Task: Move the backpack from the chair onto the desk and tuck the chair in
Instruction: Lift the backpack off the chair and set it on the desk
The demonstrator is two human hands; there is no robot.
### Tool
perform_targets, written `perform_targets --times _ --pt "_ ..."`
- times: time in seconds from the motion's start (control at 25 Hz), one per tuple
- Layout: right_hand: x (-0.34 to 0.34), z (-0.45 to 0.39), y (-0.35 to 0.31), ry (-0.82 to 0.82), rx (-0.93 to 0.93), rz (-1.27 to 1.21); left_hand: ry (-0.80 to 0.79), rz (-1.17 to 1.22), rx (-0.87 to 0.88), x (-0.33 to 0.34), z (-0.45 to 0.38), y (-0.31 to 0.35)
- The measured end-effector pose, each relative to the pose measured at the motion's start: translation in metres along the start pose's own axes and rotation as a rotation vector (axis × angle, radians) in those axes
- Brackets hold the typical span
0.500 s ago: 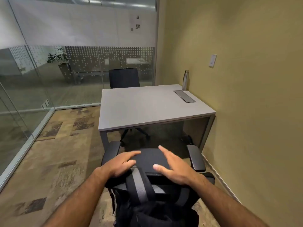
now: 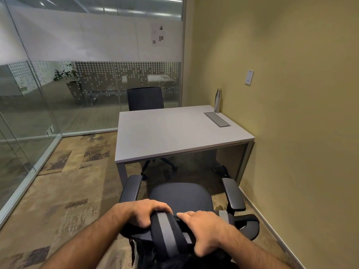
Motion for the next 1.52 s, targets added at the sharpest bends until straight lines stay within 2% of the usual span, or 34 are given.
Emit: perform_targets --times 0.2,0.32,0.44,0.76,1.24,1.52 --pt "0.0 -0.003 0.009 0.068 0.052 -0.036 -0.029 -0.347 0.012 -0.015 -0.005 0.005" --pt "0.0 -0.001 0.011 0.097 0.064 -0.04 0.033 -0.499 -0.027 -0.027 0.006 -0.004" --pt "-0.001 -0.001 0.012 0.123 0.075 -0.053 0.117 -0.551 -0.014 -0.031 0.019 -0.012" --pt "0.001 0.0 0.008 0.157 0.078 -0.047 0.232 -0.564 0.054 -0.027 0.054 -0.01" --pt "0.002 0.0 0.011 0.142 0.092 -0.048 0.061 -0.487 -0.114 -0.029 0.066 -0.016" --pt "0.005 -0.005 0.01 0.144 0.105 -0.032 0.035 -0.584 -0.091 -0.014 0.087 -0.004"
Point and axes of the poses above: each hand's wrist, its own z-axis away from the middle knuckle, its own x-axis out of the palm, y = z × x, the point moved 8 cm from there along -z, towards the middle knuckle, and after that the axes turned 8 degrees about -z, right-handed, at the moved point
